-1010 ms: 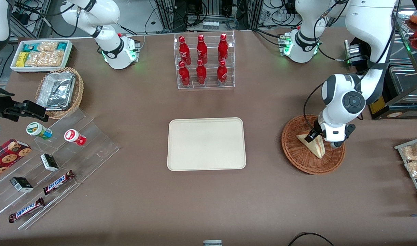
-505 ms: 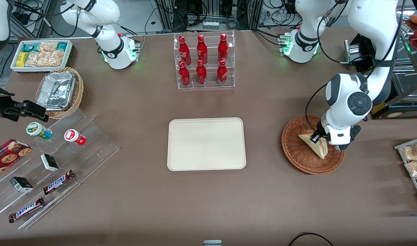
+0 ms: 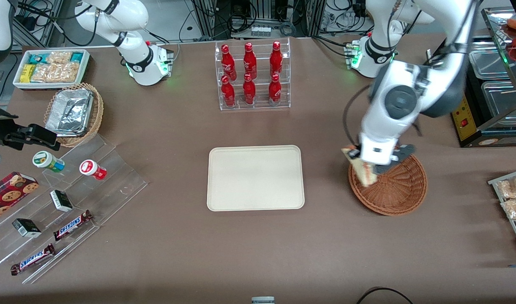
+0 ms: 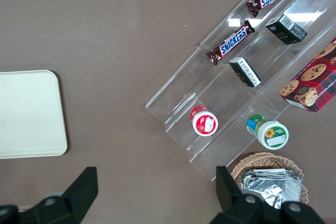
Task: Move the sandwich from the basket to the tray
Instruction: 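Lift the sandwich and carry it over the white tray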
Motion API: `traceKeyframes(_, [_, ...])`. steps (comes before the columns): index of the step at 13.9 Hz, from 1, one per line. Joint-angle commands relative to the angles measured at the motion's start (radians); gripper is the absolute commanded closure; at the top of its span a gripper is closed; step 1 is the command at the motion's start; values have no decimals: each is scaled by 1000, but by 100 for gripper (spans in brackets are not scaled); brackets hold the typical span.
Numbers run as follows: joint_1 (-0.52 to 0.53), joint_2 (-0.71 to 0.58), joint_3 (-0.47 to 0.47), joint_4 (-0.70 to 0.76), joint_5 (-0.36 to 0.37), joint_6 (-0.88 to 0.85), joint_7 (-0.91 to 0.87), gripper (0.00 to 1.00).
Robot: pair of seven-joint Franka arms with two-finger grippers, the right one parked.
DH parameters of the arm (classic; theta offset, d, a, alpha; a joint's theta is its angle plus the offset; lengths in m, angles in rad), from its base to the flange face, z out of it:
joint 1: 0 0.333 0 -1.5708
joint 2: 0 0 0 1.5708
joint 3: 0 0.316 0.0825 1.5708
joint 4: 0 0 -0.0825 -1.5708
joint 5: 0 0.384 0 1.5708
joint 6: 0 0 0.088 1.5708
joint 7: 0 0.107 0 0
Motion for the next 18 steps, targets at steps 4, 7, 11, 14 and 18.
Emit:
traceKeyframes(4, [-214, 275, 11, 279, 18, -13, -24, 100])
traceKeyframes(7, [-322, 446, 13, 457, 10, -4, -49, 100])
traceKeyframes(11, [-391, 562, 10, 509, 18, 174, -112, 100])
traceKeyframes(14, [-425, 605, 13, 524, 21, 210, -112, 100])
traceKeyframes(18, [-428, 665, 13, 579, 48, 210, -113, 87])
